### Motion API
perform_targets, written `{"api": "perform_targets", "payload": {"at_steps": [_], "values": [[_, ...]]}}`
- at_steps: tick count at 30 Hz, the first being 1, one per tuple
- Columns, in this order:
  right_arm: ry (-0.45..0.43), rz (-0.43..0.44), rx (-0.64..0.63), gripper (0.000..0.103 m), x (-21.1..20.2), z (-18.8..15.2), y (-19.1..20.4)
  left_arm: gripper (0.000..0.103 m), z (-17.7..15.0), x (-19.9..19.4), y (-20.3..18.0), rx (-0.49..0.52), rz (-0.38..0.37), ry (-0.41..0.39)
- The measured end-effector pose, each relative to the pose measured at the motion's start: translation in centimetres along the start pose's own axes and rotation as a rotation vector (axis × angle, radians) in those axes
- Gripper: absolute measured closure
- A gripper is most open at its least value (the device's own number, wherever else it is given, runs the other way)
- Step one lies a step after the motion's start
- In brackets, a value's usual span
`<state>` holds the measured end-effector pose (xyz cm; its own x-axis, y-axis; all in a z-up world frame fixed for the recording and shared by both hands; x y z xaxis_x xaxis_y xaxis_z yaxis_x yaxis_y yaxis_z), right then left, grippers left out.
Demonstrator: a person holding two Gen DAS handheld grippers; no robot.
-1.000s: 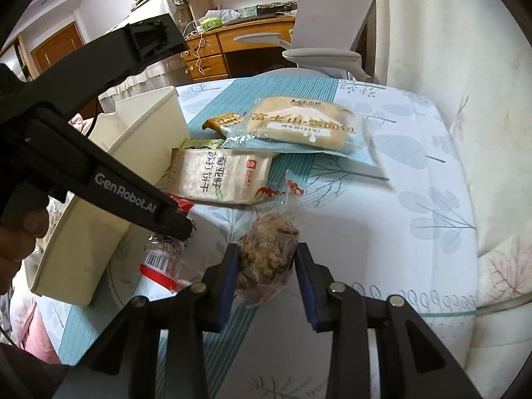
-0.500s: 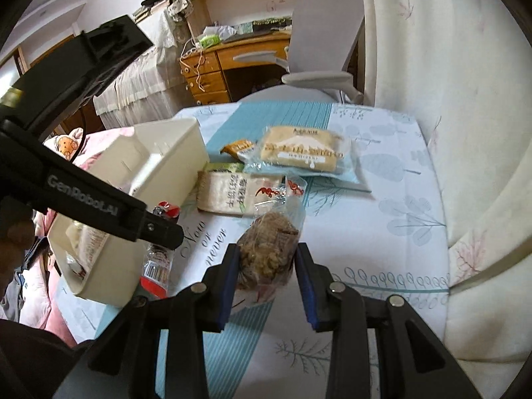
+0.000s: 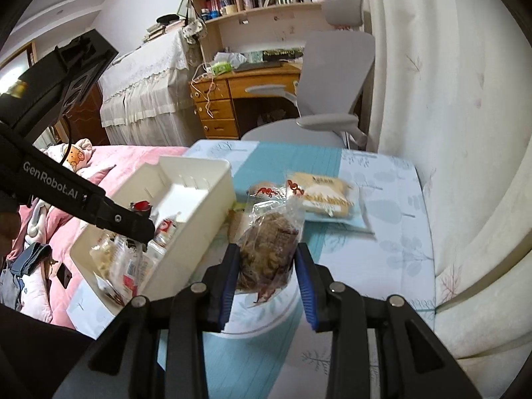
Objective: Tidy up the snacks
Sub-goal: 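Grasp the red-zip nut bag with the left tool while the right tool grasps another nut bag, then drop both nut bags into the white tray, opening both tools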
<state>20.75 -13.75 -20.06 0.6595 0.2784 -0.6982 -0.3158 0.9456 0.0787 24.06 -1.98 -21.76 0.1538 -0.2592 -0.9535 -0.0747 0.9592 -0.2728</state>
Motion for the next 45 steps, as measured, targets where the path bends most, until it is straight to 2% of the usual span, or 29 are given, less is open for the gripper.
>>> {"api": "perform_targets", "payload": {"at_steps": [15, 31, 34, 35, 36, 38, 45], "values": [[-0.06, -0.027, 0.061, 0.069, -1.5, 2.8, 8.2, 0.06, 0.6, -5.7, 8.2, 0.09, -0.023, -0.052], [-0.077, -0.029, 0.16, 0.069, 1.3, 4.5, 17.6, 0.06, 2.2, -8.6, 15.2, 0.25, -0.109, -0.121], [-0.083, -0.046, 0.205, 0.068, 2.2, 4.6, 18.2, 0.056, 2.4, -8.2, 16.3, 0.258, -0.124, -0.124], [-0.074, -0.048, 0.226, 0.065, 2.6, 4.4, 18.2, 0.052, 2.4, -8.0, 16.7, 0.256, -0.119, -0.125], [-0.053, -0.051, 0.249, 0.056, 3.1, 4.1, 18.1, 0.046, 2.5, -7.7, 17.3, 0.252, -0.11, -0.122], [-0.02, -0.059, 0.288, 0.051, 3.8, 3.5, 18.1, 0.039, 2.4, -7.3, 18.0, 0.252, -0.1, -0.114], [0.047, -0.086, 0.375, 0.05, 4.4, 1.2, 17.7, 0.033, 2.2, -5.9, 18.9, 0.259, -0.093, -0.082]]}}
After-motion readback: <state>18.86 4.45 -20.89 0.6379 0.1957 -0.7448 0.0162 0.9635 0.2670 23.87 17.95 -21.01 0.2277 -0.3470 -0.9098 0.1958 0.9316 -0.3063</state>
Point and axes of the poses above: each gripper's, at about its wrist camera, not at the fingertips, and x roughly the way its jaws point, y to its left, z to its top, the point moved 10 cm from there along x, roughly the way its jaws point, and after that the axes turned 4 degrees about -z, right-handed, at the moved point
